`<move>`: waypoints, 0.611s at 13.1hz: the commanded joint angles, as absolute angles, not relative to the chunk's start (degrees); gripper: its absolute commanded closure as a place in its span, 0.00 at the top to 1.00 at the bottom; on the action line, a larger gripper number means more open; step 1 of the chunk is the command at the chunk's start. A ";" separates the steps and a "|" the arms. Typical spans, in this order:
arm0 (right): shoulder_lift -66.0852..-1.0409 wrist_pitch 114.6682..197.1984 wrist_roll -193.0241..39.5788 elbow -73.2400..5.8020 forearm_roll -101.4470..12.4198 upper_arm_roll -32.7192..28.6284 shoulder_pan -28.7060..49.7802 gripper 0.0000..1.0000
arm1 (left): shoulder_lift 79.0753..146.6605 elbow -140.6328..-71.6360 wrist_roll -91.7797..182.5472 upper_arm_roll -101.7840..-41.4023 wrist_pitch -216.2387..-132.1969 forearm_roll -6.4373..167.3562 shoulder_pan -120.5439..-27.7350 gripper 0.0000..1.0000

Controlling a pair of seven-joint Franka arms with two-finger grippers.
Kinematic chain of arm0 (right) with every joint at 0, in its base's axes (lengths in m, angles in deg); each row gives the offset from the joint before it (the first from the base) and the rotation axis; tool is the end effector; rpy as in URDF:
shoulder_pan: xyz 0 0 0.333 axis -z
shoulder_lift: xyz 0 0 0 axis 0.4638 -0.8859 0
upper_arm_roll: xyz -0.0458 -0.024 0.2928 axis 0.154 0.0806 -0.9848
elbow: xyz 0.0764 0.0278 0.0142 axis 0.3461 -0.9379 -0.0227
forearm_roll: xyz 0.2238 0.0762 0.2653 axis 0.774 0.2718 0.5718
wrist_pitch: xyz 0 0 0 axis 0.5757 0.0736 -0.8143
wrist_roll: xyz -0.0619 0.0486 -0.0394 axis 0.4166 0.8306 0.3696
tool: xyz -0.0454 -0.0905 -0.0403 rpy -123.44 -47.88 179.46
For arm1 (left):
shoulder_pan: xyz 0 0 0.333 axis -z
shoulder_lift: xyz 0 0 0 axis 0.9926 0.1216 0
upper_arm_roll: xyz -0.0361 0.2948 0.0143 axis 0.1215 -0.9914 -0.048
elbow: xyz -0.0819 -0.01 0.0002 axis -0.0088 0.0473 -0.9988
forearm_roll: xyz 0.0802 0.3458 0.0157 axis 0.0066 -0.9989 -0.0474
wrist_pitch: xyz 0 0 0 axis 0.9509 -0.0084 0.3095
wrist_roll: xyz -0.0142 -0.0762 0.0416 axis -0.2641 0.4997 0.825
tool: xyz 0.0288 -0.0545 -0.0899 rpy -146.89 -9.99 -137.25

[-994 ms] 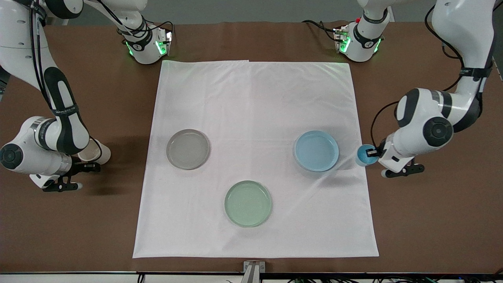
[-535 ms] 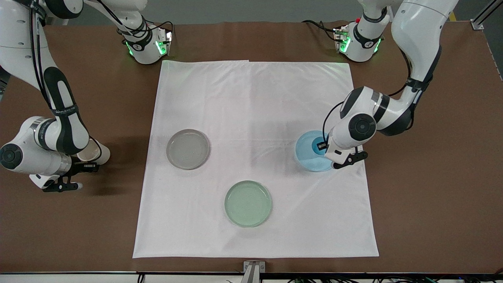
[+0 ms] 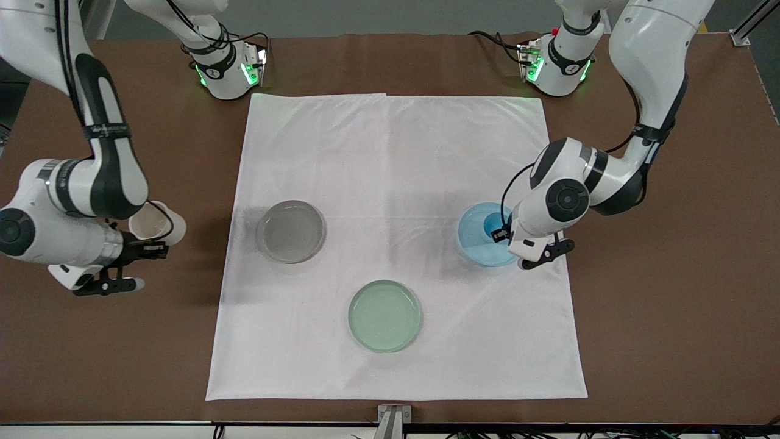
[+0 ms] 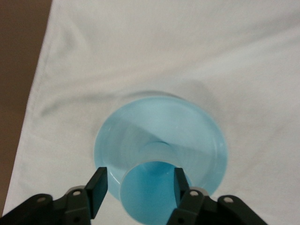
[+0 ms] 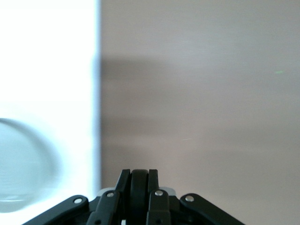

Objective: Place blue cup in blue plate and white mug in gray plate
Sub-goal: 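Carry the mug onto the gray plate while the left gripper withdraws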

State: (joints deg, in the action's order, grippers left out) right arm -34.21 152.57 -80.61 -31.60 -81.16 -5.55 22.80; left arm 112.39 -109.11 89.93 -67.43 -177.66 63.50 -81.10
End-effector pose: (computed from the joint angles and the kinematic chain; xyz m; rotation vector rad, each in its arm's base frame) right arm 0.6055 0.0328 0.3429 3.1185 0.1094 -0.2406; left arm 0.5561 -0.2238 0.3191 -3.0526 -0.6440 0.1573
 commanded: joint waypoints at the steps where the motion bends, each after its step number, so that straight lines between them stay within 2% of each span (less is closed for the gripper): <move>1: -33.83 153.60 -92.44 -33.66 -81.18 -4.95 12.29 0.04 | 106.33 -98.41 85.81 -67.68 -164.69 62.33 -83.09 1.00; 3: -35.14 156.14 -97.38 -33.75 -80.66 -4.95 7.00 0.04 | 106.14 -89.43 77.56 -67.77 -155.44 62.33 -85.72 1.00; 4: -36.54 157.89 -98.18 -33.75 -80.22 -4.95 6.20 0.04 | 105.79 -87.13 75.08 -67.68 -152.79 62.33 -87.57 1.00; 8: -40.94 164.49 -98.36 -33.93 -76.97 -4.95 4.43 0.04 | 100.19 -84.74 65.15 -67.51 -145.66 63.02 -93.63 1.00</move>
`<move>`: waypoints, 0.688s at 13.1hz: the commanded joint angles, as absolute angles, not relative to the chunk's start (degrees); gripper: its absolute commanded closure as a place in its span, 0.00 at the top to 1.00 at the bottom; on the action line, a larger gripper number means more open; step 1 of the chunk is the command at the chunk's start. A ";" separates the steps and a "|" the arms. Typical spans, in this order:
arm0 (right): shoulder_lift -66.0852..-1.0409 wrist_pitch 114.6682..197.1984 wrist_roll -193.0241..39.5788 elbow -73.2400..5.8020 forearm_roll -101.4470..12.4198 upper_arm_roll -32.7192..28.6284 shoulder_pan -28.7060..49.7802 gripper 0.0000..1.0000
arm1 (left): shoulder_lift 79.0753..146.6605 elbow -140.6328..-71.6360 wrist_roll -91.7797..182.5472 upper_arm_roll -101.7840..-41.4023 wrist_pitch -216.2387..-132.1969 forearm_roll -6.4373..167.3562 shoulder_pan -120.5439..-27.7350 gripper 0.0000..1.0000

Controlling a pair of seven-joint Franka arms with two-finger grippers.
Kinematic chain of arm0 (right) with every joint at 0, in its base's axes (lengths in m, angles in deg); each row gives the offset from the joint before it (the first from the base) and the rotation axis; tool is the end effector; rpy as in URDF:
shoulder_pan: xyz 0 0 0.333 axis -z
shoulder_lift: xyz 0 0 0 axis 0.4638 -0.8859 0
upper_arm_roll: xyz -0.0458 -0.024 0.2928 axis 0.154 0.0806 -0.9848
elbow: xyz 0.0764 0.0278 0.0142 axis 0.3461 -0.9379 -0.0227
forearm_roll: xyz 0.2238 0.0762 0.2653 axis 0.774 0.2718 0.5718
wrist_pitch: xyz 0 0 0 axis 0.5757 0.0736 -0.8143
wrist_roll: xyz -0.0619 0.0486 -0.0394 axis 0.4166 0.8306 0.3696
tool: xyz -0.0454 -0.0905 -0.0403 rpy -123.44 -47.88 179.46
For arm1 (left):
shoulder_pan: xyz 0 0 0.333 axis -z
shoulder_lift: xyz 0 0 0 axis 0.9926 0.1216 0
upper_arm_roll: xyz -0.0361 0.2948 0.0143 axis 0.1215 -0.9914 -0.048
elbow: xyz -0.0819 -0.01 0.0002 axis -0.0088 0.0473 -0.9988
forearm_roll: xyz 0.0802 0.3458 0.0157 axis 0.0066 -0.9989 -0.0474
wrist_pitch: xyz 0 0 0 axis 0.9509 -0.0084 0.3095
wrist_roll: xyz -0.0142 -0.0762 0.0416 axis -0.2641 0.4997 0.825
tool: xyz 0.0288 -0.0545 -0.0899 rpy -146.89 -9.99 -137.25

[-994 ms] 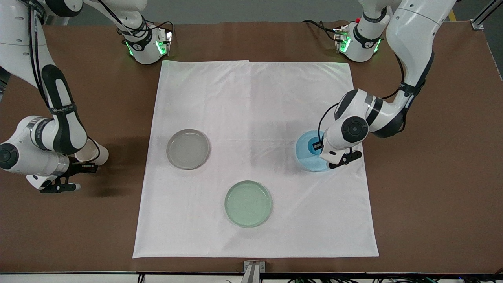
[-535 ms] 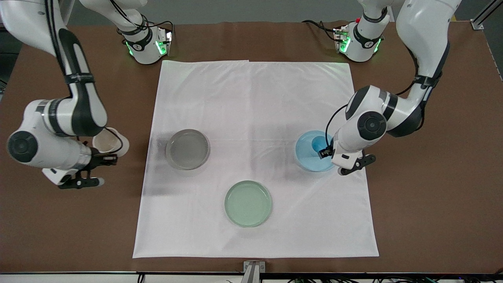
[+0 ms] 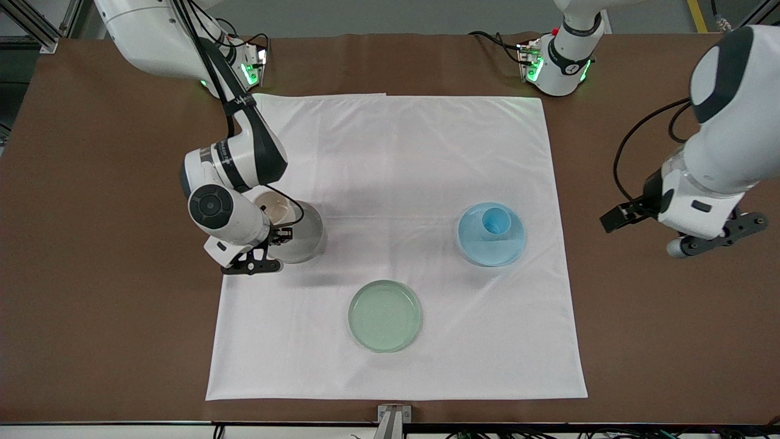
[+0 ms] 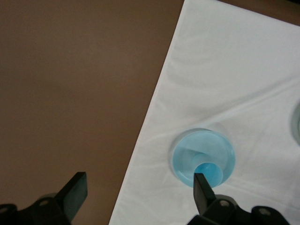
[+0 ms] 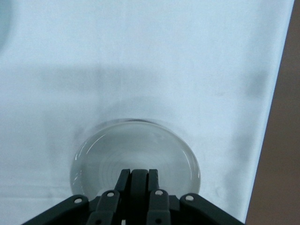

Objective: Place blue cup in blue plate and white mug in gray plate
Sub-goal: 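Carry the mug onto the gray plate while the left gripper withdraws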

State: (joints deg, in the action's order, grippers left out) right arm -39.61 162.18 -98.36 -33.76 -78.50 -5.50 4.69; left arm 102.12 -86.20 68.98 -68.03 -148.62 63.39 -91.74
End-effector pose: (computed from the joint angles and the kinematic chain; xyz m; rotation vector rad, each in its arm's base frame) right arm 0.5730 0.2240 0.2823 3.1205 0.0777 -0.1871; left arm 0.5792 -0.0907 0.5499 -3.0509 -0.4616 0.0280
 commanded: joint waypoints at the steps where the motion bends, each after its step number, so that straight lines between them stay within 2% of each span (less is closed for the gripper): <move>1: -41.82 165.55 -98.37 -33.93 -76.62 -4.95 4.35 0.04 | 98.34 -84.65 62.34 -67.42 -145.30 63.64 -94.87 1.00; 5: -43.93 168.01 -98.37 -33.84 -76.17 -4.94 4.70 0.05 | 92.10 -85.69 54.69 -69.34 -139.24 65.40 -94.71 1.00; 6: -44.37 168.02 -98.37 -33.84 -76.17 -4.95 4.52 0.05 | 90.69 -87.79 53.71 -72.22 -139.23 65.75 -92.18 1.00; 8: -44.81 168.19 -98.45 -33.84 -75.56 -4.86 4.43 0.05 | 86.74 -92.53 50.64 -82.32 -139.23 69.69 -84.71 1.00; 9: -44.99 168.28 -98.45 -33.75 -75.38 -4.94 4.35 0.07 | 84.81 -95.25 48.10 -84.88 -139.49 71.36 -83.29 1.00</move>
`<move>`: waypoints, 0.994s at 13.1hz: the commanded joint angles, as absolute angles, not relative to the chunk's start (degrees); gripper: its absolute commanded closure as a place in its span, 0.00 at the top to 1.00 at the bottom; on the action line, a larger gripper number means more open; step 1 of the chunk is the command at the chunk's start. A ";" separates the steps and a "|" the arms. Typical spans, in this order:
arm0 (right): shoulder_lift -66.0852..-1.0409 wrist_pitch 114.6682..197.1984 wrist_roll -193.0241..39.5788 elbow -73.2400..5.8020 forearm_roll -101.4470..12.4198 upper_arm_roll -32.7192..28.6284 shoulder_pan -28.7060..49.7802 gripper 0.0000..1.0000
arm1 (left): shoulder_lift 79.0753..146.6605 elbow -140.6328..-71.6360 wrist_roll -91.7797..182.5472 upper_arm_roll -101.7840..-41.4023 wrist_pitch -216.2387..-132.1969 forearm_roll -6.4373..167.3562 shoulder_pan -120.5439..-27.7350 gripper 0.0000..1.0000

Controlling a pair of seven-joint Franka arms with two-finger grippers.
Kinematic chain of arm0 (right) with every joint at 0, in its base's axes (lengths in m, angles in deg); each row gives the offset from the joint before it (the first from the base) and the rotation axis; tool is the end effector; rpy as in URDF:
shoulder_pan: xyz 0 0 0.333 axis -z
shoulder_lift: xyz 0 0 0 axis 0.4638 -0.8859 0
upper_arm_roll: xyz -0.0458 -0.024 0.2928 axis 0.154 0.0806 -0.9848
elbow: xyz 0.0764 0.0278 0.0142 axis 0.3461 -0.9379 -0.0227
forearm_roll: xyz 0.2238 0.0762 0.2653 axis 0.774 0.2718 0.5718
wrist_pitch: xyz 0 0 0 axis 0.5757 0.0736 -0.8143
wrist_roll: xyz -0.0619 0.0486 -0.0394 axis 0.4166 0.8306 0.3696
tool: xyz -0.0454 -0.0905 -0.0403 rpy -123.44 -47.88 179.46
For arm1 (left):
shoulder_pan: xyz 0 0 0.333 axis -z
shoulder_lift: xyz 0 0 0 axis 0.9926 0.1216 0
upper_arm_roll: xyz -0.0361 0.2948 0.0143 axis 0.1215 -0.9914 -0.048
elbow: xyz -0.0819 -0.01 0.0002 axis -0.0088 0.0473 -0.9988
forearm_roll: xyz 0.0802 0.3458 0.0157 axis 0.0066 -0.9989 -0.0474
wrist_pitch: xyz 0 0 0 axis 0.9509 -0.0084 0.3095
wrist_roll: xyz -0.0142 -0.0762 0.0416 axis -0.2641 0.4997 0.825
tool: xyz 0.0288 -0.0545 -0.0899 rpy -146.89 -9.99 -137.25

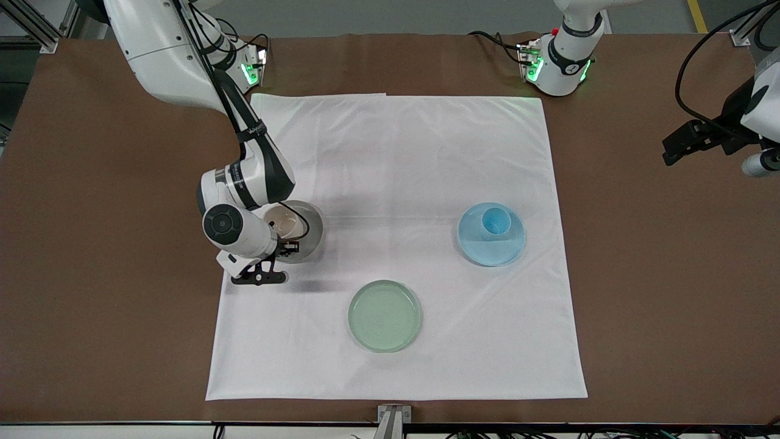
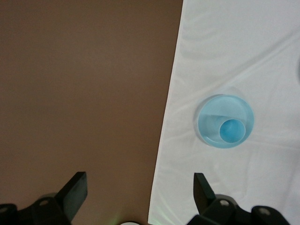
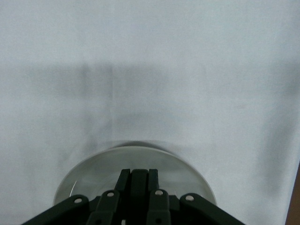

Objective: Place blue cup in blue plate and white mug in gray plate
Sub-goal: 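Carry the mug onto the gray plate while the left gripper withdraws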

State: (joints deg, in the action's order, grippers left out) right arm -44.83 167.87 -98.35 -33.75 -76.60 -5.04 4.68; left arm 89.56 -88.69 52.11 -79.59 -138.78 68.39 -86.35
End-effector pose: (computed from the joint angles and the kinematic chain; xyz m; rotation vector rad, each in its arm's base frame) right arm 0.5792 0.2220 0.2336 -3.1333 -0.0306 0.1821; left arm 0.5098 -0.0529 0.6297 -3.0814 -0.1792 0.0646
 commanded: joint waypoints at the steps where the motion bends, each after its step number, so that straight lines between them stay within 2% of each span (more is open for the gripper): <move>1: -45.08 168.28 -98.45 -33.75 -75.38 -4.86 4.34 0.10 | 83.48 -97.45 46.59 -85.60 -139.50 71.64 -82.58 1.00; 2: -44.99 168.19 -98.45 -33.75 -75.38 -4.86 4.34 0.18 | 81.73 -99.30 46.58 -86.22 -139.76 71.64 -81.44 1.00; 3: -44.99 168.02 -98.37 -33.75 -75.38 -4.86 4.34 0.35 | 80.75 -100.02 46.58 -86.40 -139.76 71.64 -81.17 1.00; 4: -44.90 167.58 -98.45 -33.66 -75.38 -4.86 4.34 0.74 | 80.13 -100.37 46.67 -86.40 -139.76 71.64 -81.17 1.00; 5: -44.47 167.40 -98.28 -33.75 -75.47 -4.86 4.34 1.00 | 79.69 -100.90 47.45 -86.23 -139.76 71.64 -81.08 1.00; 6: -43.25 165.84 -98.19 -33.84 -75.56 -4.77 4.34 1.00 | 78.99 -101.34 47.63 -85.97 -139.76 71.64 -80.99 1.00; 9: -34.04 151.46 -98.10 -33.92 -76.00 -4.25 5.65 1.00 | 78.55 -101.52 47.55 -85.79 -139.93 71.38 -80.90 1.00; 11: -26.31 140.30 -96.97 -34.19 -76.26 -3.98 10.21 1.00 | 78.55 -101.61 47.55 -85.70 -140.90 71.38 -80.91 1.00; 13: -19.62 132.89 -92.68 -35.15 -76.26 -3.98 15.39 1.00 | 78.55 -101.52 47.55 -85.09 -142.30 71.29 -80.90 1.00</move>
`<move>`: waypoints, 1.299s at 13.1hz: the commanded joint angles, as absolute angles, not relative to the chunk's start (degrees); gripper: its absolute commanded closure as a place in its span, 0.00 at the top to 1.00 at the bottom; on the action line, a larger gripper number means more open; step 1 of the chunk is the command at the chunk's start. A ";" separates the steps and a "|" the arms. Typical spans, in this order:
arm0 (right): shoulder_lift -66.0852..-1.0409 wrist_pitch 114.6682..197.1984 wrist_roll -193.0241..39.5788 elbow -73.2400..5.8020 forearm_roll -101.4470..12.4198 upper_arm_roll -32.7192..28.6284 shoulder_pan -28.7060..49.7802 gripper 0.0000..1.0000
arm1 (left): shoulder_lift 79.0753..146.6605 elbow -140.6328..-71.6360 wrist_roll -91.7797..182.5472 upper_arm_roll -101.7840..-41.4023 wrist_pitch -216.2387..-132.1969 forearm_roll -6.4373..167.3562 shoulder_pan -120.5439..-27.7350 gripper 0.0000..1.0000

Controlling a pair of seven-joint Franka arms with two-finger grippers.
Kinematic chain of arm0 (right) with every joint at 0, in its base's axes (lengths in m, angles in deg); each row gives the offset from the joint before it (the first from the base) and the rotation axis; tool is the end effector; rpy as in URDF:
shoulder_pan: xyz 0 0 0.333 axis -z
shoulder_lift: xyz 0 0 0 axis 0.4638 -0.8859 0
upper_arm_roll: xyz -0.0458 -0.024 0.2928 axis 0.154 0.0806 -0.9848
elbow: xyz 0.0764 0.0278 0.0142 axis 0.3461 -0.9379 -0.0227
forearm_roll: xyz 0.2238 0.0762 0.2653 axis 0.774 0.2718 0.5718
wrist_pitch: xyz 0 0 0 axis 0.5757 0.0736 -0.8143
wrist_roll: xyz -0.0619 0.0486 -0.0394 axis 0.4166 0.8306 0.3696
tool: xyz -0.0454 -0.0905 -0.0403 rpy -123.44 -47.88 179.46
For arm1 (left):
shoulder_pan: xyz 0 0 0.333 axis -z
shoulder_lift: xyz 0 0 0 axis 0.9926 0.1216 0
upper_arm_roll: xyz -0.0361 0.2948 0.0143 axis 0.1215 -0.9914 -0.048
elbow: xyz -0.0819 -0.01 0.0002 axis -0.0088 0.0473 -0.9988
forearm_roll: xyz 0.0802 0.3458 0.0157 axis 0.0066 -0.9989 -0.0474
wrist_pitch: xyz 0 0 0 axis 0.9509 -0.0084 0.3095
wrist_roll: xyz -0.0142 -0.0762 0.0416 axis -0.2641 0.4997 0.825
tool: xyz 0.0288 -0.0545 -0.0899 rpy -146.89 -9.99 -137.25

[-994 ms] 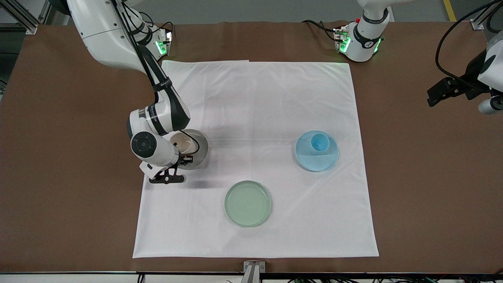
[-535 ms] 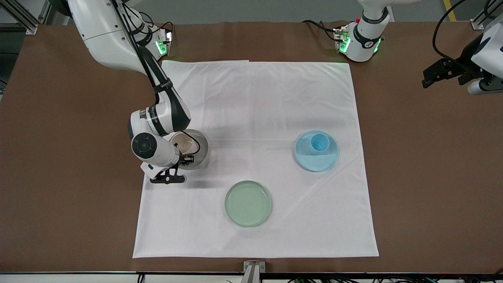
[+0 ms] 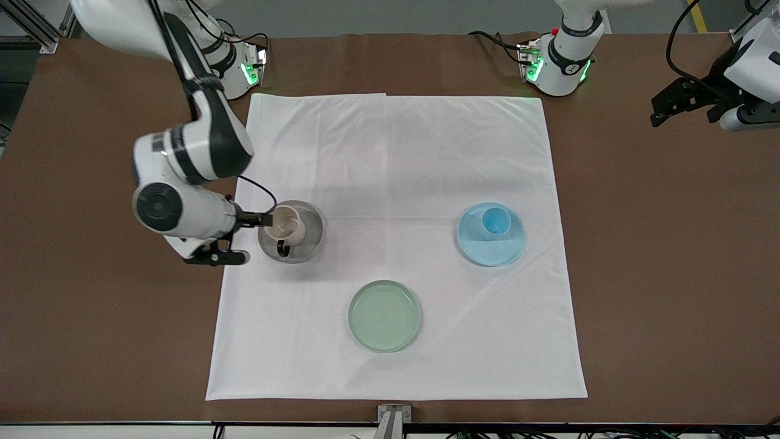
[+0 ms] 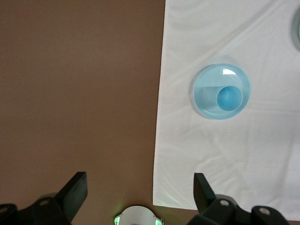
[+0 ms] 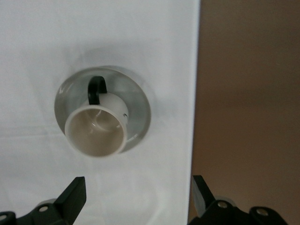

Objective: Place blue cup in blue plate and white mug in gray plate
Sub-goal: 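Release the mug on the gray plate and raise the right gripper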

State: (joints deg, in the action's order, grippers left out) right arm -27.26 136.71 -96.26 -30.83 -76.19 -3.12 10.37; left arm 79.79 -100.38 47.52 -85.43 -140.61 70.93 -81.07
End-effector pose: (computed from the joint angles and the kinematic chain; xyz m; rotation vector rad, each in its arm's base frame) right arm 0.5525 0.1393 0.4033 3.0992 -0.0798 -0.4724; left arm 0.4620 -0.0529 0.6294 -3.1139 -0.0638 0.0783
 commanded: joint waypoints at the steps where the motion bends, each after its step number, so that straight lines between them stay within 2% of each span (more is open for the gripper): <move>1: -16.98 131.12 -89.61 -35.76 -76.44 -3.98 18.29 1.00 | 78.63 -101.61 47.55 -85.00 -142.66 71.29 -80.90 1.00; 3: -12.58 130.22 -82.23 -37.78 -78.45 -3.98 23.74 1.00 | 78.72 -101.61 47.55 -84.91 -142.75 71.03 -80.90 1.00; 6: -10.10 130.66 -79.38 -37.18 -79.51 -3.98 27.19 1.00 | 78.63 -101.52 47.46 -84.91 -142.75 70.94 -80.99 1.00; 10: -10.27 130.75 -79.38 -29.11 -80.65 -4.07 27.20 1.00 | 78.81 -101.34 47.46 -85.00 -142.92 70.94 -81.26 1.00; 13: -11.41 130.22 -79.56 -20.15 -80.66 -3.98 27.63 1.00 | 78.72 -101.43 47.46 -85.00 -142.84 70.94 -81.34 1.00; 17: -11.42 130.66 -79.47 -18.63 -80.83 -3.98 27.55 1.00 | 78.72 -101.52 47.46 -85.00 -142.84 70.94 -81.34 1.00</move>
State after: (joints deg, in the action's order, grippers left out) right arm -10.87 130.95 -79.64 -19.51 -80.05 -3.34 26.79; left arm 79.78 -100.57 47.52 -85.07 -142.23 70.93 -81.11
